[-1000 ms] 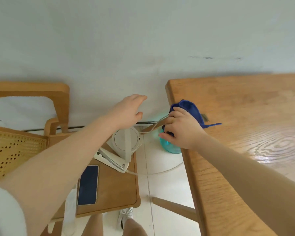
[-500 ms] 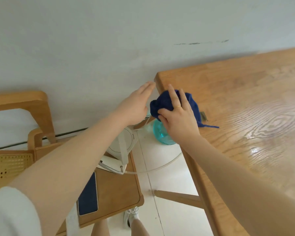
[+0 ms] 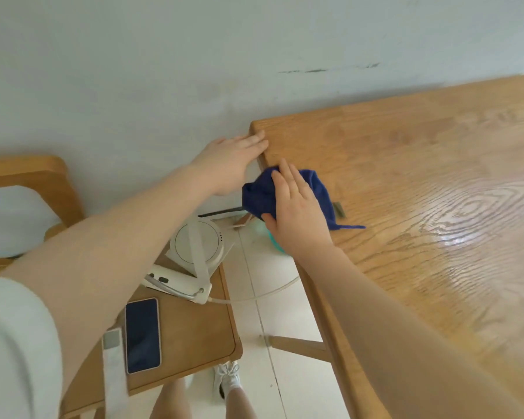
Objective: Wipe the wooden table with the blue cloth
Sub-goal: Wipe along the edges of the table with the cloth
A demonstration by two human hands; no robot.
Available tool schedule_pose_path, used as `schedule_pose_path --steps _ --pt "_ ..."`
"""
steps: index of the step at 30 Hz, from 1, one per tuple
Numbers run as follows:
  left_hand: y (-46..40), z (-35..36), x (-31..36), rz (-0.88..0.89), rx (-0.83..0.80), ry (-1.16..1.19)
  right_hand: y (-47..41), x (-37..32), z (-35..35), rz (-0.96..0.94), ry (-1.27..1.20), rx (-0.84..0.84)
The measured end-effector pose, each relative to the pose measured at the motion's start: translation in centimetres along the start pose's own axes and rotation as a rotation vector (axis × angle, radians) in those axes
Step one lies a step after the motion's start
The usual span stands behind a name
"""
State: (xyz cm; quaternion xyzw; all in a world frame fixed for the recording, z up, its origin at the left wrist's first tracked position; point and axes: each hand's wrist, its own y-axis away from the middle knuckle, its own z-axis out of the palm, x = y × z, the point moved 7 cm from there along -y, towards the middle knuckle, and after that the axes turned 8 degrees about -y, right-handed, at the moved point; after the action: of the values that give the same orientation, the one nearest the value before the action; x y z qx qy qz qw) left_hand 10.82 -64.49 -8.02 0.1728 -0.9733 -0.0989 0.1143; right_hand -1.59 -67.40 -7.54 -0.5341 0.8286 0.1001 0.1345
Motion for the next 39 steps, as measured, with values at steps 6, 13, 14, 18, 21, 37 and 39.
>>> schedule_pose_path --steps 6,13,14,18,21,37,39 --pt "1.0 -0.2 1.8 -0.181 -0.043 -0.063 5.3 0.5 0.3 -0.075 0.017 -0.072" --pt "3.7 0.1 3.5 -0.049 0.101 0.027 0.4 0.2 0.7 -0.005 0.100 -0.005" --pt "4.3 0.5 3.7 -0.044 0.100 0.046 1.5 0.1 0.6 -0.002 0.110 0.021" --pt "7.0 2.0 6.6 0.036 0.004 0.062 12.3 0.7 0.2 -0.027 0.039 -0.016" --pt "8.5 2.4 8.9 0.112 -0.029 0.044 18.9 1.1 0.1 -0.062 0.098 -0.144" --pt "12.8 4.5 19.8 0.111 -0.019 -0.323 35.6 1.4 1.2 0.500 0.117 0.126" --pt "13.5 4.7 23.0 0.325 0.037 -0.265 33.6 1.0 0.9 0.511 0.128 0.218"
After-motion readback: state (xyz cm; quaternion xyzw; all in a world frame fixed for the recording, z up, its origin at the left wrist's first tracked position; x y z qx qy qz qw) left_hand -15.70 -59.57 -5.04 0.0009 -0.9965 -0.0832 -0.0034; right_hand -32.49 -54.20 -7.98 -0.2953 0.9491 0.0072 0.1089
